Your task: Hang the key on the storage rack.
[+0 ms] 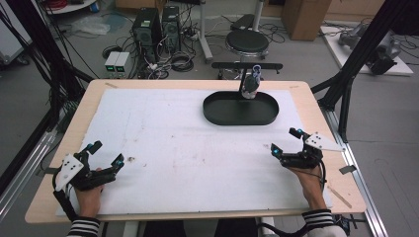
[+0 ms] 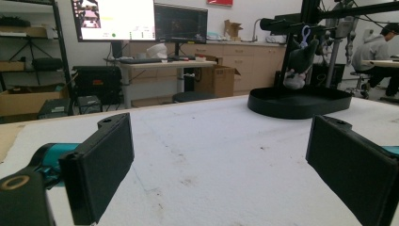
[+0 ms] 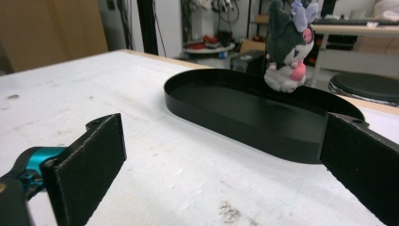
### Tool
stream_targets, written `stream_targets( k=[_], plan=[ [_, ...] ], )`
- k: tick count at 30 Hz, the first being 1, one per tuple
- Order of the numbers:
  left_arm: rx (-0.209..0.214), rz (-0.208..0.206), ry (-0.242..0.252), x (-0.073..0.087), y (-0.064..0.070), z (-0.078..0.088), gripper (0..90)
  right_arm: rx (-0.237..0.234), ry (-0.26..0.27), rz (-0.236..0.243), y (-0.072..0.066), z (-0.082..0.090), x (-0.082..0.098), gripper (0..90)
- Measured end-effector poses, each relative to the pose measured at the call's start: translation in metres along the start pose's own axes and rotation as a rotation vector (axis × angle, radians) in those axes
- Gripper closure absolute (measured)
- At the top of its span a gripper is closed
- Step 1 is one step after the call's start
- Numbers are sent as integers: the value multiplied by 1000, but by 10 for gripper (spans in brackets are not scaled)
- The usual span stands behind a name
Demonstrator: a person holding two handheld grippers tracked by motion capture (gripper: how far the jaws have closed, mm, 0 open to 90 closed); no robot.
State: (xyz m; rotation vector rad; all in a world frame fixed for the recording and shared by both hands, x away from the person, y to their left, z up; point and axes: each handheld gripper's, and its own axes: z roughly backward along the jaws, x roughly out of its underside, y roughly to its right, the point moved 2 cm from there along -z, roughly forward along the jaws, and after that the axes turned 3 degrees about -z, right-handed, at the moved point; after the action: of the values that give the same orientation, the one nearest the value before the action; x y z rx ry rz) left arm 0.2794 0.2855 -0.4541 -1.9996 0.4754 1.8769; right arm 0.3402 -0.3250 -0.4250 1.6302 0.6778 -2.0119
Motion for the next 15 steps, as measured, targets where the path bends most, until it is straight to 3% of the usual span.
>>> stream_targets(
  k=[4,8,15],
  plan=[
    [1,-6,0,0,0,0,86,22,38,13,-3,2,10,5],
    [1,-7,1,0,0,0,86,3,67,-21,-2,0,18,5],
    [1,-8,4,0,1,0,86,-18,105,5,-7,1,26,5]
  ],
)
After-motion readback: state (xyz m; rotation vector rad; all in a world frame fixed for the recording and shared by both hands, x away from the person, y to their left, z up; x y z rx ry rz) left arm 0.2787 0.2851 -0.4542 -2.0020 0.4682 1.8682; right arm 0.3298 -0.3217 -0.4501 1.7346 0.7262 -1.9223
